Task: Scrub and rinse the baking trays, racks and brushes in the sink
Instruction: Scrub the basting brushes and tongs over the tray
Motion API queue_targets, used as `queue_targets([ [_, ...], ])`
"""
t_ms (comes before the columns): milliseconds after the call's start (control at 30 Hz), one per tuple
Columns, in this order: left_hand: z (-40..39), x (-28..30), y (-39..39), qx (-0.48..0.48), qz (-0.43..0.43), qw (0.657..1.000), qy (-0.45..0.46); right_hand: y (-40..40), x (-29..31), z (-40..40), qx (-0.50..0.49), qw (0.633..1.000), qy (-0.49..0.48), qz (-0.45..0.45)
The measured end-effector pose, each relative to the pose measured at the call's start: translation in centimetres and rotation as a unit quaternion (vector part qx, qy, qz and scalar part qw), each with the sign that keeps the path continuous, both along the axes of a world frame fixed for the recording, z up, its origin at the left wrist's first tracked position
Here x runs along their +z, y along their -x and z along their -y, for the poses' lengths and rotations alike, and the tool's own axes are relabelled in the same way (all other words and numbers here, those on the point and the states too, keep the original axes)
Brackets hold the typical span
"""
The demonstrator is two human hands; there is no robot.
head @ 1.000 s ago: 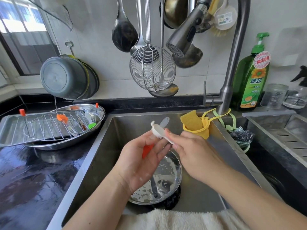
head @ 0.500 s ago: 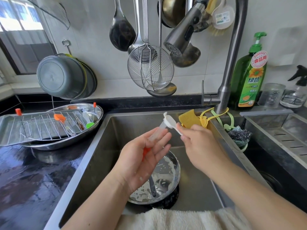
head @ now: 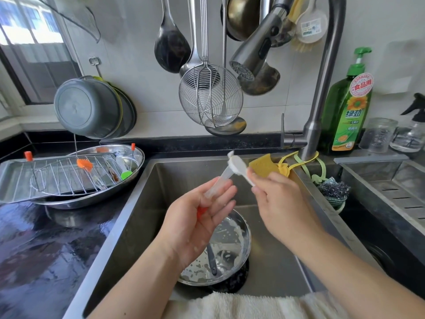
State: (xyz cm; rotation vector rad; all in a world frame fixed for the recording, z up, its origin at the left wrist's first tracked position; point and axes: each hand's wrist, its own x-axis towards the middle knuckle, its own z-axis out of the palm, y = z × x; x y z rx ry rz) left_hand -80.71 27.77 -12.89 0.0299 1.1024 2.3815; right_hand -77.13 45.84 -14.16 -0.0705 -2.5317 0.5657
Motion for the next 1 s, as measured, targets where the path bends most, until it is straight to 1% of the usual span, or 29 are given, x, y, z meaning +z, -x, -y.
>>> queue_targets([
  [67,0.2,-0.1,0.1,0.006,0.003,1.000,0.000,-0.7,-0.2,1.3,0.066,0.998,-0.006,0.016],
  [100,0.2,-0.1,0.2,0.008,0.005,1.000,0.006,-0.7,-0.3,1.3,0.071,0.997,-0.013,0.022],
  [233,0.0,-0.1,0.2,0.012,0.002,0.999,0.050,0.5,0.0,-1.1,-0.039,0.999,0.007,0.010],
  [267,0.0,-0.1,0.1,0.014,-0.002,0.998,0.060,0.4,0.0,-1.1,-0.043,0.999,0.013,0.008],
  [367,0.2,-0.2,0.2,0.027,0.000,0.997,0.068,-0.5,-0.4,0.6,0.030,0.999,0.025,0.007],
  [400,0.3,-0.2,0.2,0.030,0.001,0.997,0.072,-0.4,-0.5,0.6,0.027,0.999,0.023,0.012],
  [500,0.3,-0.4,0.3,0.030,0.000,0.996,0.089,0.4,-0.2,-0.9,-0.045,0.998,0.028,0.022],
  [533,0.2,-0.4,0.3,0.030,-0.003,0.995,0.095,0.4,-0.2,-1.0,-0.045,0.998,0.033,0.026],
  [633,0.3,-0.4,0.2,0.031,-0.011,0.994,0.107,-0.4,-0.4,0.5,0.048,0.997,0.051,0.044],
  [667,0.3,-0.5,0.2,0.031,-0.014,0.993,0.111,-0.6,-0.7,0.9,0.064,0.996,0.047,0.047],
  [700,0.3,-0.5,0.2,0.033,-0.014,0.993,0.115,-0.4,-0.8,0.7,0.054,0.996,0.045,0.046],
  [800,0.2,-0.6,0.3,0.035,-0.010,0.993,0.111,0.5,-0.3,-1.0,-0.035,0.997,0.052,0.036],
  [833,0.1,-0.6,0.3,0.034,-0.008,0.994,0.107,0.5,-0.2,-1.1,-0.040,0.997,0.051,0.035],
  [867,0.0,-0.6,0.3,0.032,-0.006,0.995,0.099,0.4,-0.1,-0.8,-0.020,0.998,0.054,0.035],
  [933,0.2,-0.7,0.4,0.025,0.002,0.997,0.074,-0.5,-0.2,0.8,0.073,0.995,0.054,0.045],
  [967,0.3,-0.7,0.4,0.022,0.006,0.998,0.062,-0.9,-0.5,1.6,0.116,0.991,0.043,0.057],
  [1000,0.4,-0.7,0.5,0.019,0.011,0.998,0.050,-1.0,-0.8,1.9,0.134,0.989,0.028,0.062],
])
